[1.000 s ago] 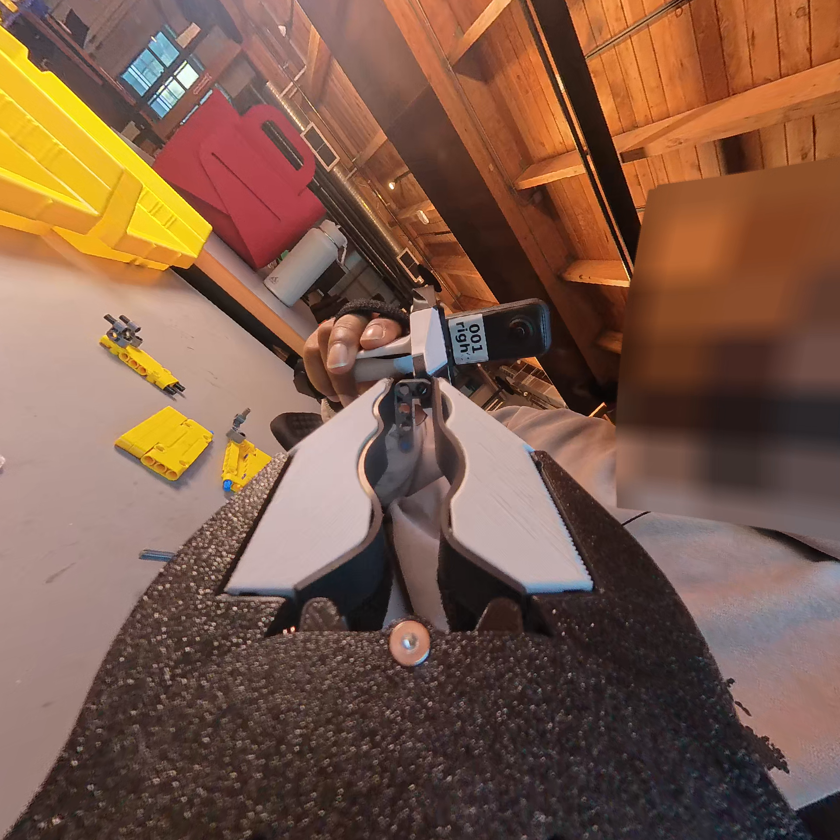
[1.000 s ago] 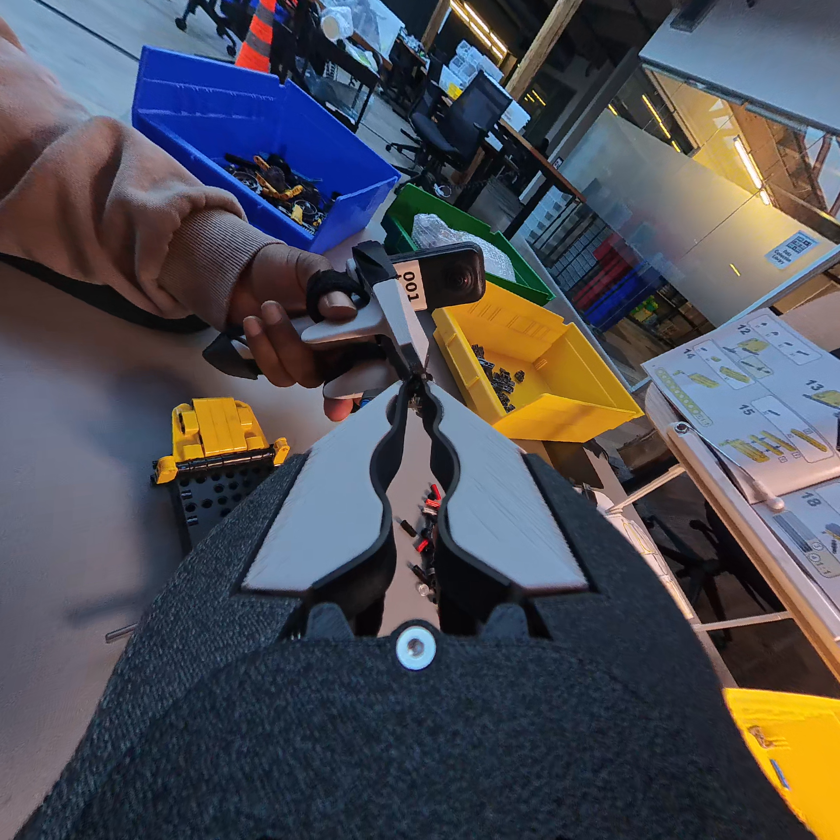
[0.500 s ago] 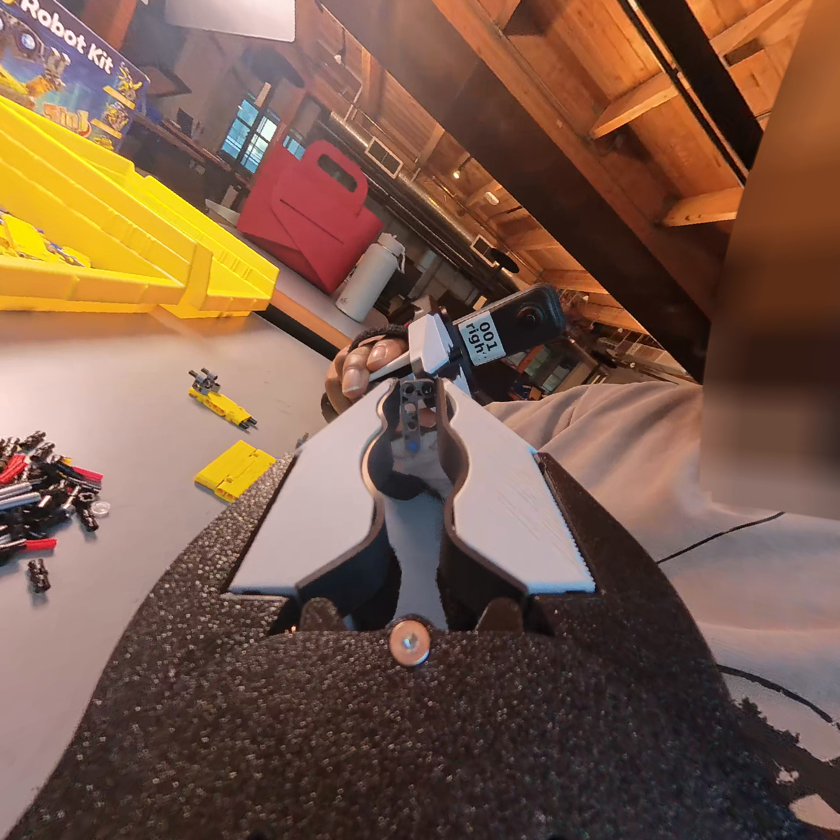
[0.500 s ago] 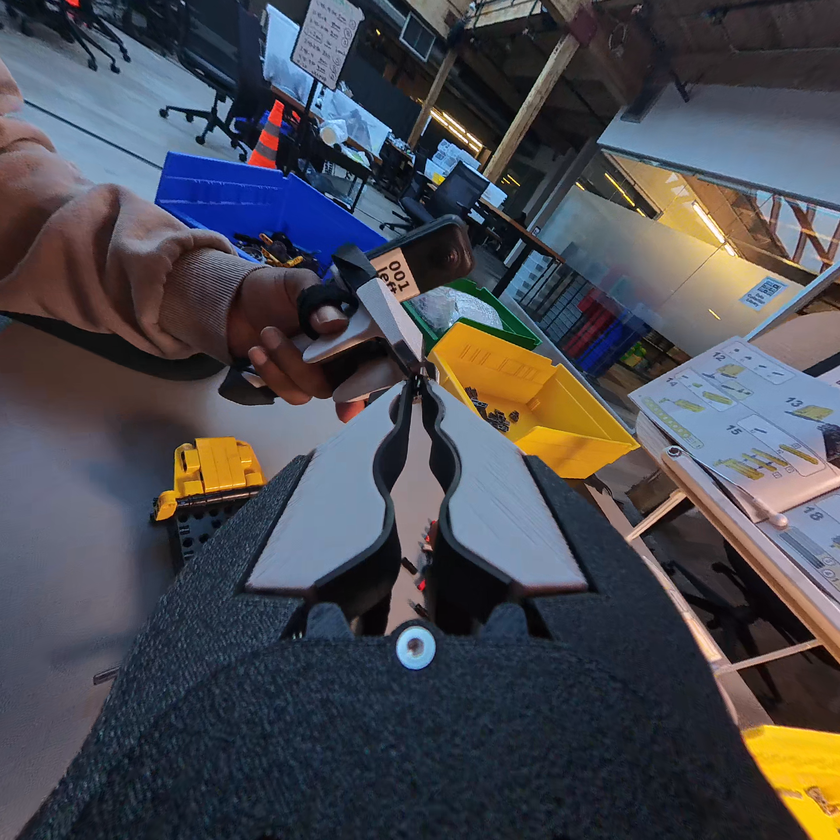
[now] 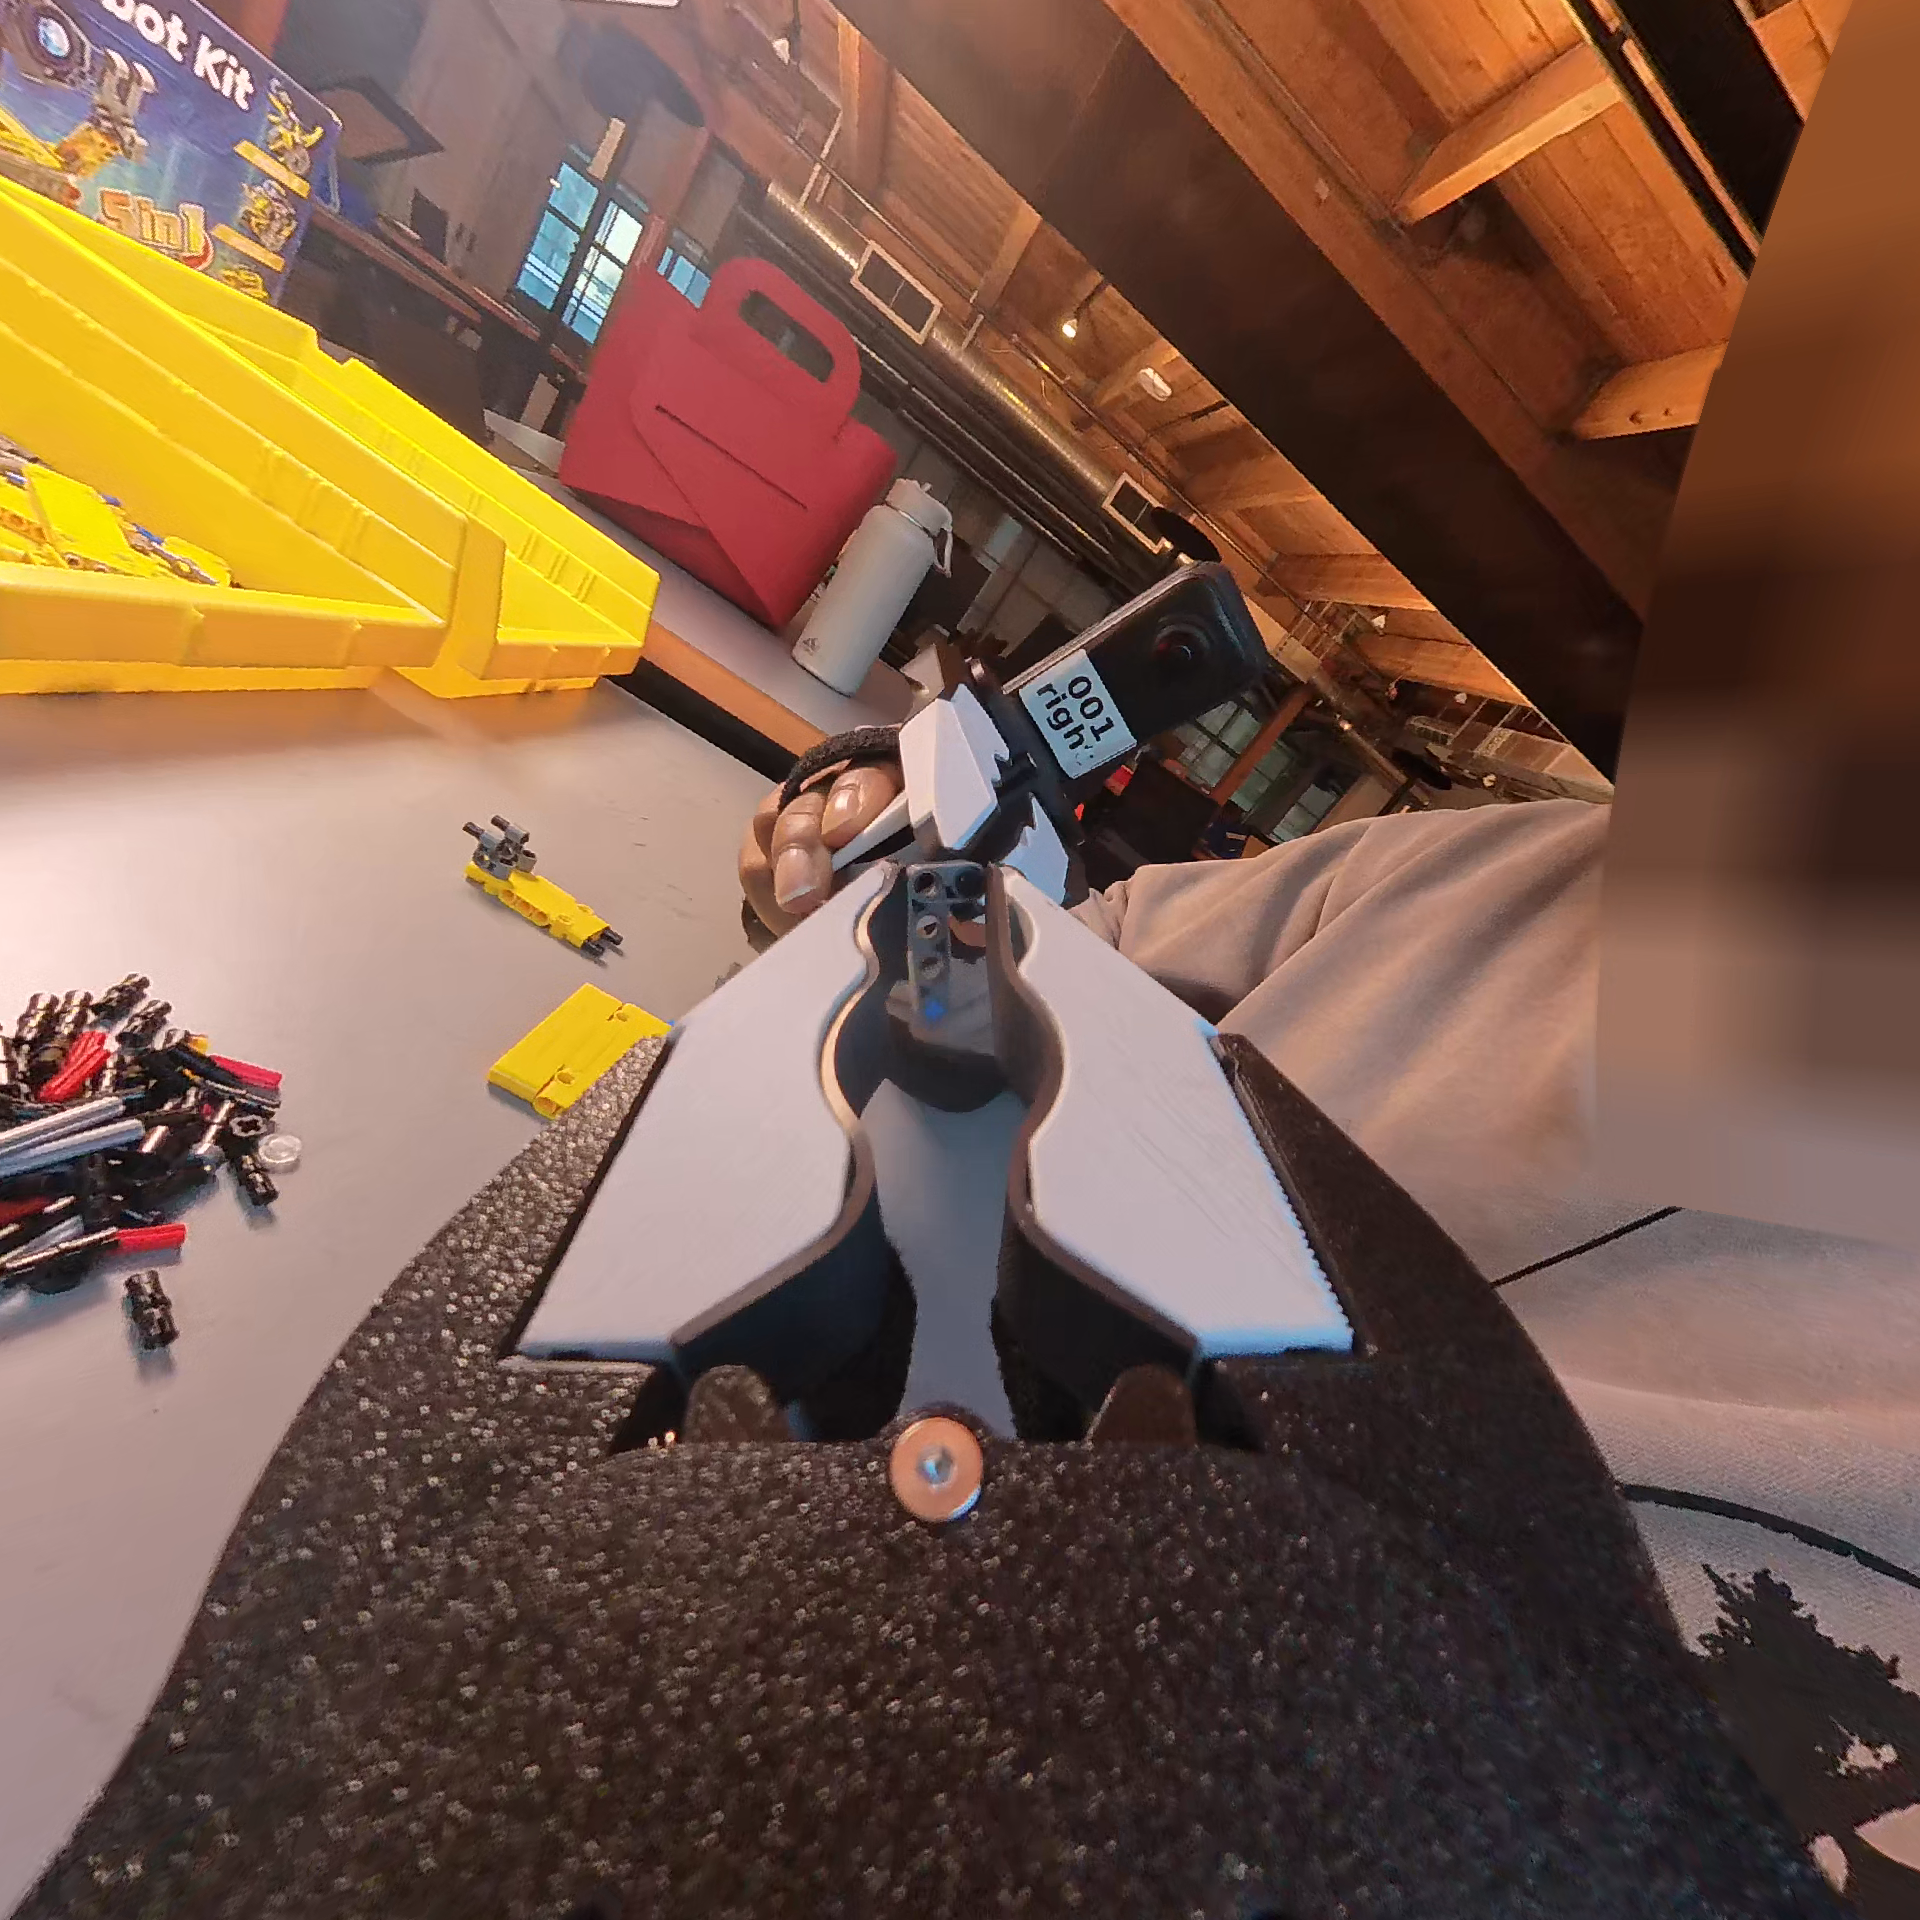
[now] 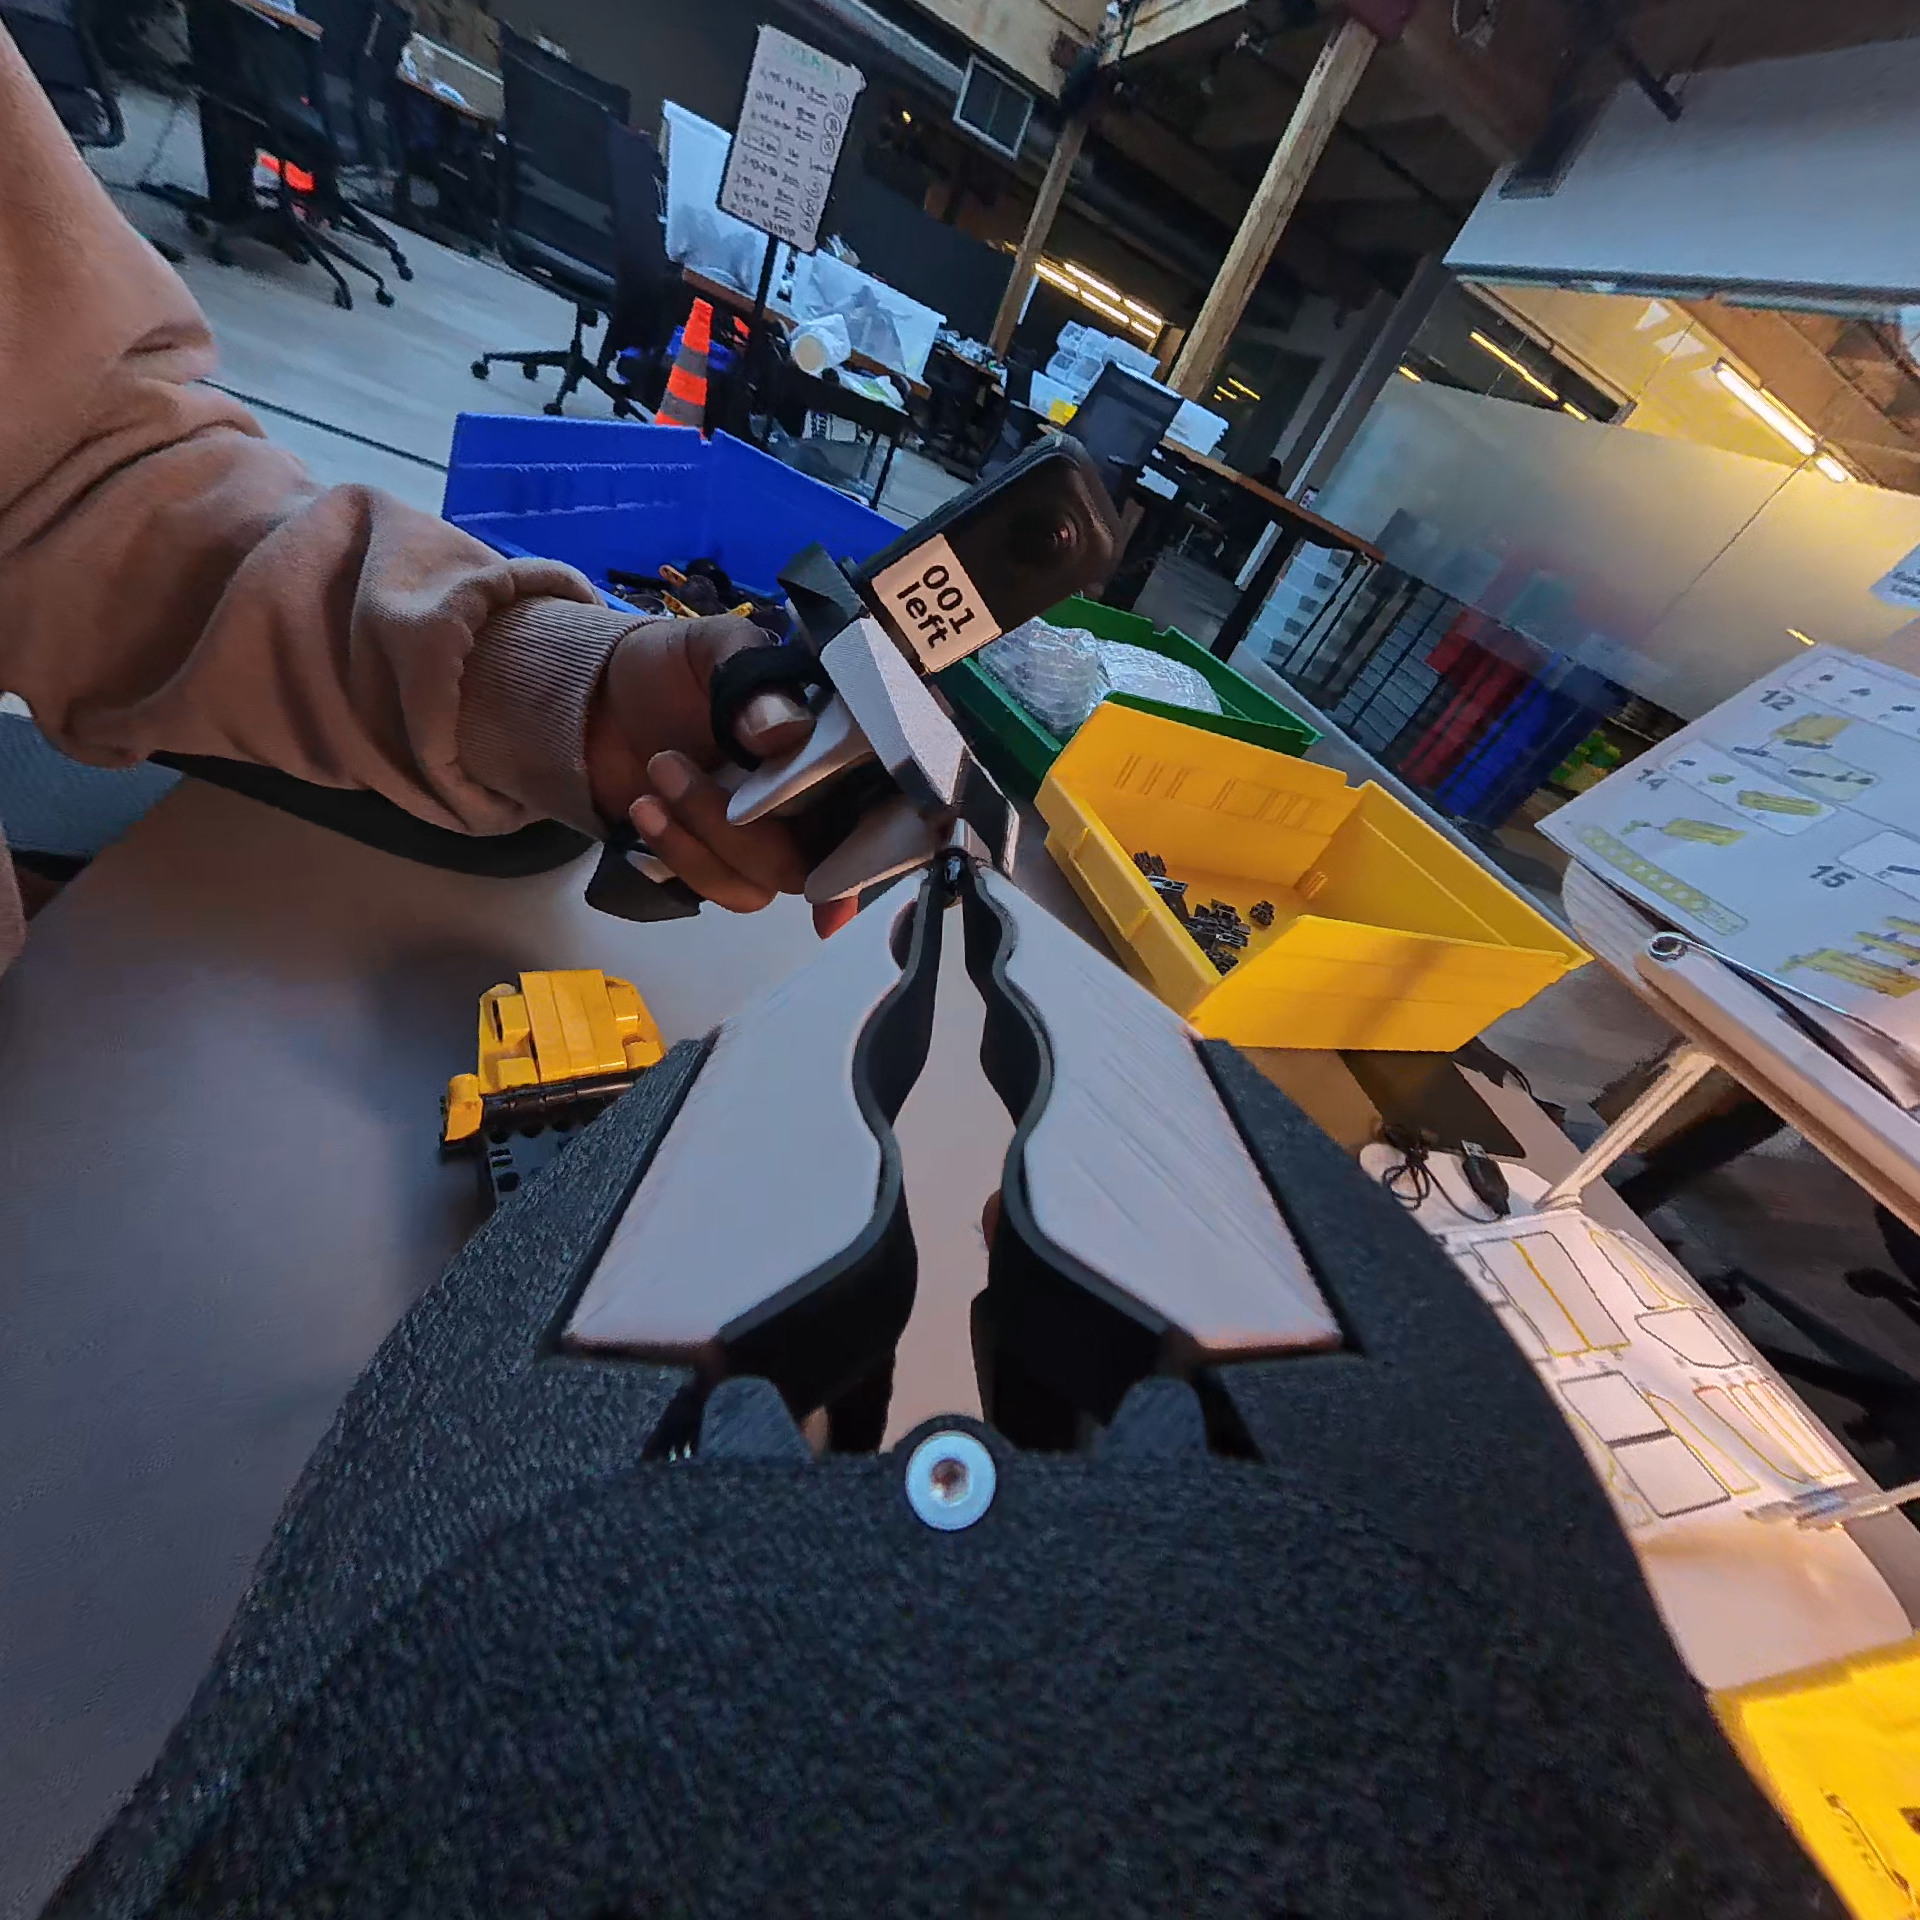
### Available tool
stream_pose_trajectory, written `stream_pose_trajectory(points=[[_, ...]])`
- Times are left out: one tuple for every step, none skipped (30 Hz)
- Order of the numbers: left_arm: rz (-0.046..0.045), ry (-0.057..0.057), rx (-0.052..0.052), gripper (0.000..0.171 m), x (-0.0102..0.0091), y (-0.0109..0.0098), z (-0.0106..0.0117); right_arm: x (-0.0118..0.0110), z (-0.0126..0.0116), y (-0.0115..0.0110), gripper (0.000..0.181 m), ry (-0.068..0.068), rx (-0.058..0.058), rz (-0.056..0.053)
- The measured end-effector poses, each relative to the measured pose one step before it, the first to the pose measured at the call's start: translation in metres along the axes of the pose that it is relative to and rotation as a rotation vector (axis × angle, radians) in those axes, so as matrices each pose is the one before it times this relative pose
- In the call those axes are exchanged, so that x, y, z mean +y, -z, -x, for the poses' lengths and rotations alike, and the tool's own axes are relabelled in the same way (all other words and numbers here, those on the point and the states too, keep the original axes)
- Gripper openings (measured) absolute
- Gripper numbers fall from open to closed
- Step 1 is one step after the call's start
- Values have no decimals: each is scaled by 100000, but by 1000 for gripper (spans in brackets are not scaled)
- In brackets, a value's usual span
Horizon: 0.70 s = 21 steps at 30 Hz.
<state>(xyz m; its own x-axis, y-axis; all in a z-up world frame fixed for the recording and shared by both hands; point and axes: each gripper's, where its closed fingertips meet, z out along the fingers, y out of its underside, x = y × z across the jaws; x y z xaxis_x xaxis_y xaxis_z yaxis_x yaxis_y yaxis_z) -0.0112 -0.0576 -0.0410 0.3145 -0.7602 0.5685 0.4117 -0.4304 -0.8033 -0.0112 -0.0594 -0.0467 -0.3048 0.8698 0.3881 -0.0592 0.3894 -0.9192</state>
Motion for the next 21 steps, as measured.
stream_pose_trajectory(points=[[-13229, 1392, 550, 0, -2207, 1457, 100, 144, -266, 390, 2, 8, 411, -195], [-11216, 3120, -2269, 0, -2929, 2717, 666, 356, -1182, 1204, 2, -3351, 3654, -48], [-2239, -7433, -6463, 0, -1283, 1887, 389, 213, -1034, 1193, 2, -2991, 2456, -594], [13168, -9195, -5528, 0, 2166, 38, 295, 458, 93, 279, 2, 2671, -119, 2913], [8236, -136, 1534, 0, 2105, -1075, -292, 134, 825, -519, 3, 2349, -1994, 1047], [251, 2368, 588, 0, 876, -1003, 266, 28, 747, -863, 3, -351, -2369, -213], [-550, 3022, 698, 0, 191, -548, 334, 320, 321, -765, 3, 517, -1326, 1357], [2241, 1204, 2889, 8, 134, -381, -412, 182, -18, -395, 3, 551, -510, 994], [4704, -523, 1005, 21, 482, -327, -343, 109, -171, -139, 3, 139, 59, 901], [3774, -1941, -1350, 31, 675, -313, 54, 75, -25, -74, 3, 211, -377, 451], [2423, 16, -612, 40, 699, -387, 97, 74, 238, -119, 3, 206, -1032, 291], [2042, 2305, 729, 45, 677, -512, -46, 32, 335, -184, 3, 814, -678, 156], [1134, 2189, 3374, 46, 494, -552, -537, 177, 374, -239, 3, 2059, -398, 1690], [1473, 833, 1801, 46, 374, -494, -398, 212, 297, -227, 3, 3430, 211, 2233], [1504, -1649, -1803, 41, 279, -339, 113, -33, 260, -157, 3, 2212, -21, 648], [1274, -2069, -1957, 29, 184, -196, 153, 31, 192, -150, 3, 1048, -206, 1228], [88, -1740, -11, 16, -62, -49, -127, 59, 46, -121, 3, 2596, 937, 1474], [-381, -1005, -1480, 15, -176, 79, 77, 77, -137, -60, 3, 3331, 1994, 1559], [756, -994, -797, 15, 54, 68, -19, -20, -2, -24, 3, 2328, 525, 1335], [-149, -882, -491, 15, -59, 79, -92, -106, 11, -22, 3, 2076, 570, 605], [-256, -848, -248, 15, -28, 64, -130, -143, -18, -3, 2, 1661, 671, -41]])
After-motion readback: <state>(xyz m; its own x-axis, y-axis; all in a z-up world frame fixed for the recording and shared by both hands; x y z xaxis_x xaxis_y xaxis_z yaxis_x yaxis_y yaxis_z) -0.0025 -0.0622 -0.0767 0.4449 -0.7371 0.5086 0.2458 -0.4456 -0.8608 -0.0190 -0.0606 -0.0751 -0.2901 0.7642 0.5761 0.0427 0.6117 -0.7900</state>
